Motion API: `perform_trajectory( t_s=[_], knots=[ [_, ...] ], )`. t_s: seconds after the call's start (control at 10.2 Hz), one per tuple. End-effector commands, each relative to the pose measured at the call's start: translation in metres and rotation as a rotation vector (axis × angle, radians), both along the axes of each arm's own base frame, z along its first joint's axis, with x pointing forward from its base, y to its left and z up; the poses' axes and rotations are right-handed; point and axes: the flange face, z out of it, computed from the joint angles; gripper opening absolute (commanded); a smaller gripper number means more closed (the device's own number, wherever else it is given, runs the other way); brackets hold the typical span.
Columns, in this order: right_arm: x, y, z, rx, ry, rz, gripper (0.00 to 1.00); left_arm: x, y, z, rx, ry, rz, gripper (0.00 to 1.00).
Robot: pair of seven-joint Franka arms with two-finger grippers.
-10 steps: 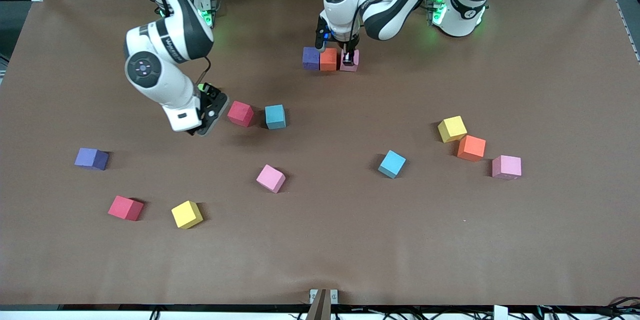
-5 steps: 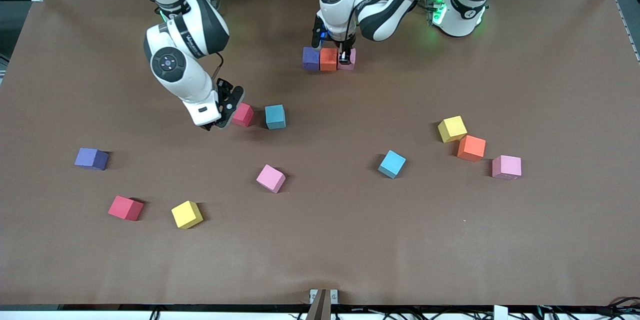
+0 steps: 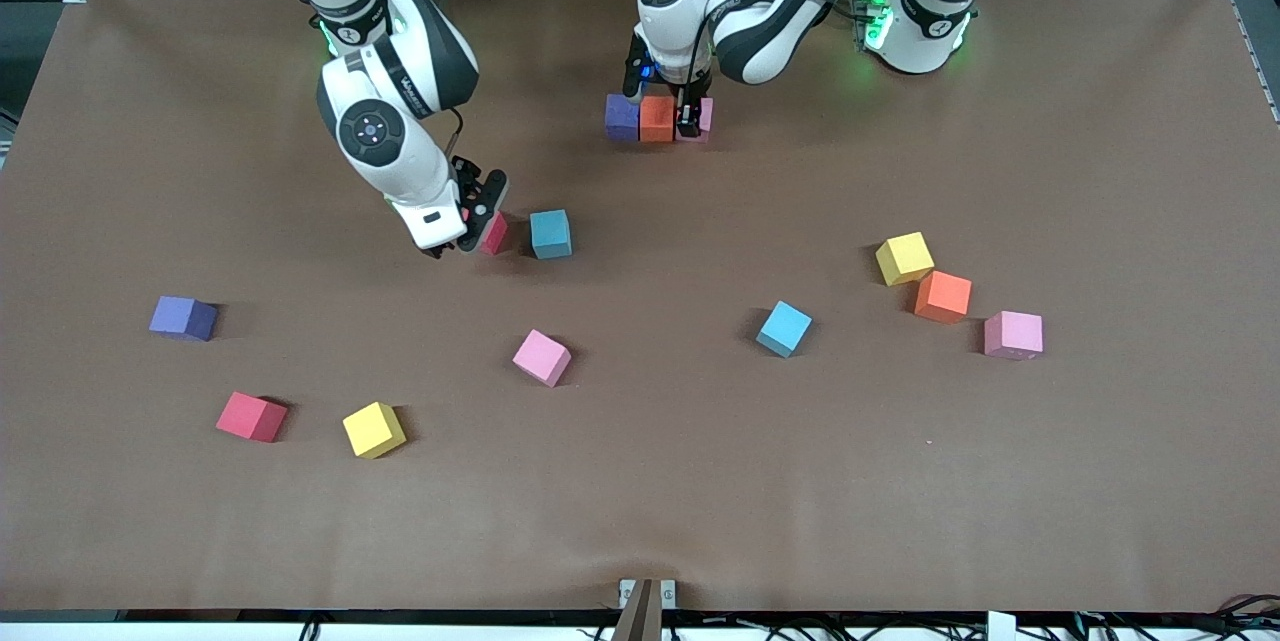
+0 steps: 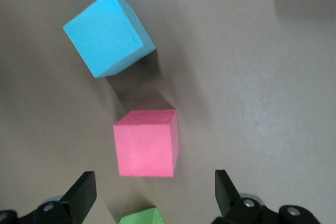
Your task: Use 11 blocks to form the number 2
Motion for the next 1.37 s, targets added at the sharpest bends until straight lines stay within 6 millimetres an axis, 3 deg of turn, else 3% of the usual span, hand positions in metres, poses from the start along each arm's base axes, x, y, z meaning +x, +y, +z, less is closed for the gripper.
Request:
perform_trajectory(
  t_s=[0.0,0.39,1.08,1.27],
  knots=[
    [0.002,0.001,0.005,0.011,-0.015,0.019,1.00,0.003,-0.005,0.003,0.002,-0.031,0.027,1.00],
    [0.003,0.003,0.008,0.037,-0.026,0.189,1.00,0.007,-0.005,0.014,0.007,-0.049,0.060,1.00],
    [-0.002,0.013,0.009,0.042,-0.032,0.211,1.00,0.005,-0.008,0.019,0.030,-0.050,0.075,1.00],
    [-0.005,0.020,0.008,0.043,-0.030,0.223,1.00,0.010,-0.005,0.039,0.058,-0.071,0.083,1.00]
  ],
)
